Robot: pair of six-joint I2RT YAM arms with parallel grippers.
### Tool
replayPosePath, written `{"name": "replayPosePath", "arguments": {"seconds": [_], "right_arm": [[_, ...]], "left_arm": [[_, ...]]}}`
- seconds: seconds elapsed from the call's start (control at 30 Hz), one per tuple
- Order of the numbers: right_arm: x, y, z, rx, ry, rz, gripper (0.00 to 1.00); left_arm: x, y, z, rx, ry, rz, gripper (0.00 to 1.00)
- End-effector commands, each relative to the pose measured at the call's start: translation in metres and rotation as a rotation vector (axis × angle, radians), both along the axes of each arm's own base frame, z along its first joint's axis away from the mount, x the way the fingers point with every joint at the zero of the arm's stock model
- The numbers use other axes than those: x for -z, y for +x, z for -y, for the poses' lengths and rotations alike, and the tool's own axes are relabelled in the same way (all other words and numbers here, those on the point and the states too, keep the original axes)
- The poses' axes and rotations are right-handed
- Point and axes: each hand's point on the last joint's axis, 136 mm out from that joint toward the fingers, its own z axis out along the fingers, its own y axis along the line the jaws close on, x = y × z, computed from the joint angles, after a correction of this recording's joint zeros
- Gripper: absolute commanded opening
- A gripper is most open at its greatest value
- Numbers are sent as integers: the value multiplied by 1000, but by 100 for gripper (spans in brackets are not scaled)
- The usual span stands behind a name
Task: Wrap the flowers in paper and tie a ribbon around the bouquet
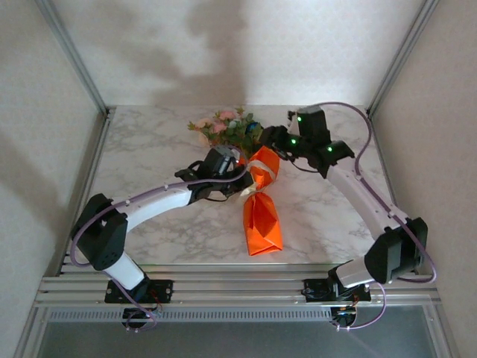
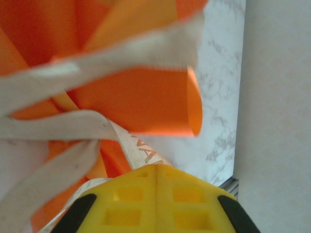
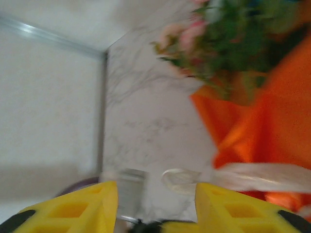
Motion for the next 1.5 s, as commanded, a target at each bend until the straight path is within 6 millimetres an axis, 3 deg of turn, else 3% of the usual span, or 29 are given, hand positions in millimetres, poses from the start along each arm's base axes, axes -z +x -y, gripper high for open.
{"name": "replayPosePath", "arguments": {"seconds": [0.0, 0.17, 0.3, 0.53, 0.7, 0.87, 1.03, 1.3, 1.47], "right_arm": [[49, 7, 34, 264, -4, -159, 49], [78, 4, 33, 438, 138, -346, 55], [101, 0, 30, 540, 253, -483, 54], [122, 4, 15, 597, 353, -607, 53], [125, 14, 5, 619, 393, -624, 51], [130, 13, 3, 640, 393, -647, 34], [124, 5, 9, 657, 371, -616, 1], [107, -22, 23, 635, 328, -554, 0], [122, -33, 34, 665, 303, -570, 0]], "left_arm": [[-20, 25, -5, -45, -52, 40, 0], [-22, 36, -6, -48, -72, 32, 0], [-21, 35, -4, -38, -74, 24, 0], [-24, 34, -8, -43, -73, 30, 0], [-24, 32, -10, -54, -81, 29, 0], [-26, 33, -10, -57, -84, 36, 0], [-24, 31, -13, -63, -75, 31, 0], [-22, 32, -15, -82, -84, 24, 0], [-22, 33, -13, -85, -100, 18, 0]]}}
